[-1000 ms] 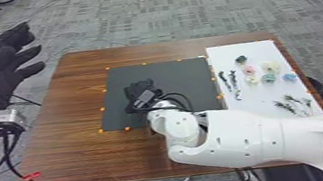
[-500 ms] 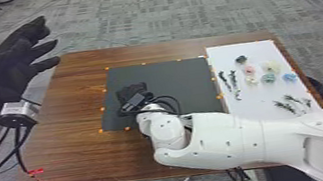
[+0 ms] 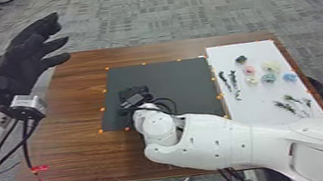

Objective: Arrange flowers

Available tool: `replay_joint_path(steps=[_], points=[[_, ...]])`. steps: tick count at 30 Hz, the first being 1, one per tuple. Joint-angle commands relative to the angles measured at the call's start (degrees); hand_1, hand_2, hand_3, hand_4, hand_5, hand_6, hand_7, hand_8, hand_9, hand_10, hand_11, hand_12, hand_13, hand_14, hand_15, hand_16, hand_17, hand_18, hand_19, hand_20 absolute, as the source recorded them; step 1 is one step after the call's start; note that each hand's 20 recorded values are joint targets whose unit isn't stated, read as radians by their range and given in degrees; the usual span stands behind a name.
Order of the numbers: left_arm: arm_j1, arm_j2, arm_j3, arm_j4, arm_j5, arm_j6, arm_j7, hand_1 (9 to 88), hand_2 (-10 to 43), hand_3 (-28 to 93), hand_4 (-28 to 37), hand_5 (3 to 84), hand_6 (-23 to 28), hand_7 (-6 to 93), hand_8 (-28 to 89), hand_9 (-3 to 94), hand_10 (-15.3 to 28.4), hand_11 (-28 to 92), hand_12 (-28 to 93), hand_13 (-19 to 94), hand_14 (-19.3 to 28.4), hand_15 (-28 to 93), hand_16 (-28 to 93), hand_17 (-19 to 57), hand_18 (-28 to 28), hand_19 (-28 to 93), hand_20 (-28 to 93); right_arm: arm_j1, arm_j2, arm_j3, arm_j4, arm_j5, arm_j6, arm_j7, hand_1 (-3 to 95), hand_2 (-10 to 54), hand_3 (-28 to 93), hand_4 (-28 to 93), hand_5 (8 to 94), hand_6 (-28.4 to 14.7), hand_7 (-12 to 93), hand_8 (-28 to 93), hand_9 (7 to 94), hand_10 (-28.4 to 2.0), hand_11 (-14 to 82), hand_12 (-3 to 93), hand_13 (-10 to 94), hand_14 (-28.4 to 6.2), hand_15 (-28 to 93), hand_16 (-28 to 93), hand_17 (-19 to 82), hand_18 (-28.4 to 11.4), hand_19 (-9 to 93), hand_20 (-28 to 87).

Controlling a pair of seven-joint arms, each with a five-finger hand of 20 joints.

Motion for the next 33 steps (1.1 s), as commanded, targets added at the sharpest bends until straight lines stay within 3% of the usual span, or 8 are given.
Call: replay_joint_path(steps=[1, 5, 10, 23, 33], points=[[-1.9, 0.11, 1.46, 0.80, -0.74, -1.31, -1.37, 26.0, -8.6, 62, -27.8, 15.7, -2.3, 16.5, -7, 12.6, 3.1, 13, 26, 8, 6.1, 38, -6, -8.1, 18.7, 42, 3, -3.5, -1.9, 2.8, -1.1, -0.9, -1.7, 0.1, 29.4, -0.4, 91, -4, 66.3, -2.7, 62, 35, 72.1, -12.5, 65.0, 70.2, 66, -13.9, 87, 47, 29, -22.1, 82, 40], [-3.8, -0.09, 3.56, 1.57, -0.79, -1.48, -1.60, 26.0, -8.5, 62, -27.8, 15.9, -2.0, 16.1, -7, 12.5, 3.3, 13, 26, 8, 6.4, 37, -5, -8.0, 18.7, 42, 3, -5.9, -2.6, 4.8, -0.7, -1.7, -2.0, -0.4, 29.7, -0.7, 91, -4, 66.3, -2.5, 62, 35, 72.1, -12.3, 64.6, 70.5, 66, -13.9, 87, 47, 29, -22.1, 82, 40], [-4.9, -0.19, 4.65, 1.94, -0.83, -1.90, -1.88, 26.2, -8.4, 63, -28.0, 16.3, -1.5, 16.0, -7, 12.6, 4.6, 12, 26, 7, 7.5, 37, -4, -8.9, 19.1, 42, 3, -7.3, -2.8, 6.4, -0.1, -1.4, -3.1, -0.4, 30.4, -0.4, 90, -6, 66.1, -1.9, 62, 34, 72.0, -12.2, 64.4, 70.2, 66, -13.6, 87, 47, 30, -21.9, 82, 39], [-1.6, -0.77, 1.67, 0.89, -0.65, -1.20, -1.35, 26.5, -8.4, 64, -28.2, 16.6, -1.0, 17.3, -8, 12.6, 6.0, 14, 26, 6, 9.5, 39, -4, -10.4, 19.8, 40, 5, -5.9, -1.4, 5.5, 0.3, -3.2, -2.4, -1.2, 31.0, -6.6, 86, -14, 62.4, -0.5, 64, 29, 68.5, -12.3, 67.3, 65.2, 64, -13.5, 86, 48, 28, -21.5, 81, 40], [1.5, -1.65, -0.72, -0.32, -0.45, -0.41, -0.56, 26.4, -8.4, 65, -28.3, 16.7, -0.9, 18.1, -8, 12.5, 6.4, 16, 25, 5, 10.1, 41, -4, -10.9, 20.2, 40, 6, -3.9, 0.2, 4.5, -0.3, -3.7, 1.2, -0.6, 29.1, -5.1, 84, -15, 62.0, -0.5, 64, 28, 67.7, -12.8, 69.6, 60.3, 64, -13.5, 86, 48, 28, -21.7, 80, 40]])
